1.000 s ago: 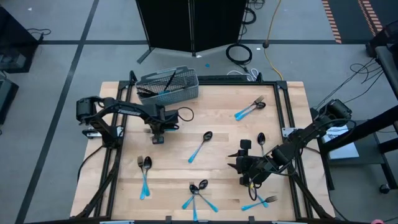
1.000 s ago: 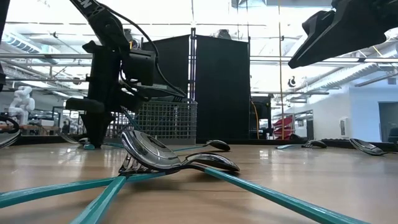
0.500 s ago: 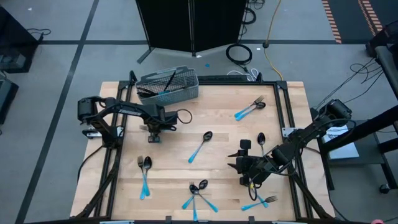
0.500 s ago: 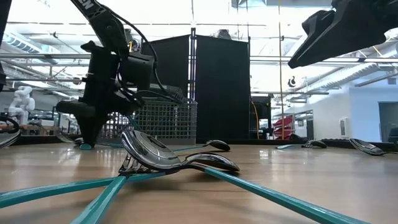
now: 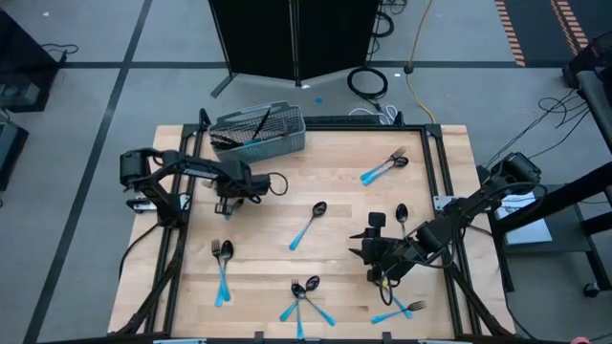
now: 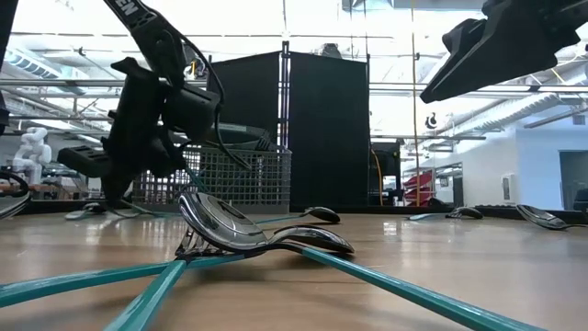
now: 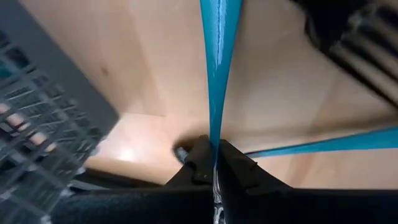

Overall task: Sort silverware
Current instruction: Put the blue fork into the silverware basket

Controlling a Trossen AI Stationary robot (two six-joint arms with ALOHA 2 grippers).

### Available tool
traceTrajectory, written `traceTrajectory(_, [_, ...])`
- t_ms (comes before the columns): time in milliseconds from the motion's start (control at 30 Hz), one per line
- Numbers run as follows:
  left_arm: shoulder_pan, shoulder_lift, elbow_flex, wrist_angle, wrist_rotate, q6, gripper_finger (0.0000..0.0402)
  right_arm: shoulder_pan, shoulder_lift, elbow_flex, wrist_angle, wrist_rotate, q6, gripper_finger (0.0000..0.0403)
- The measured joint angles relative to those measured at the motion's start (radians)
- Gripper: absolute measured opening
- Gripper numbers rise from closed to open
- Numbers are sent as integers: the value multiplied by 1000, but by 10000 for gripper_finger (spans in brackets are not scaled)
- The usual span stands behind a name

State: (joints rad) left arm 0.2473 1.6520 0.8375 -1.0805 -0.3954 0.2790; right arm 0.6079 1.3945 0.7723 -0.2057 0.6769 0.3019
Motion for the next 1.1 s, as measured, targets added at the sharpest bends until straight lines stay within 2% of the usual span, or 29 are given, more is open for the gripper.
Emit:
traceTrajectory(267, [-20, -1, 2, -50, -139, -11, 0, 0, 0, 0, 0, 0, 0, 144])
traceTrajectory(500, [-38, -2, 16, -113, -161, -66, 0, 0, 0, 0, 0, -1, 0, 144])
traceTrajectory(700, [-96, -15, 149, -106, -84, -115, 0, 0, 0, 0, 0, -1, 0, 144])
traceTrajectory(867, [-161, -14, 319, -113, -88, -41, 0, 0, 0, 0, 0, -1, 0, 144])
traceTrajectory(967, [-188, -14, 414, -123, -188, 51, 0, 0, 0, 0, -1, -1, 6, 144])
traceTrajectory(1100, [-173, -14, 501, -121, -462, 247, 0, 0, 0, -38, 22, -1, 23, 144])
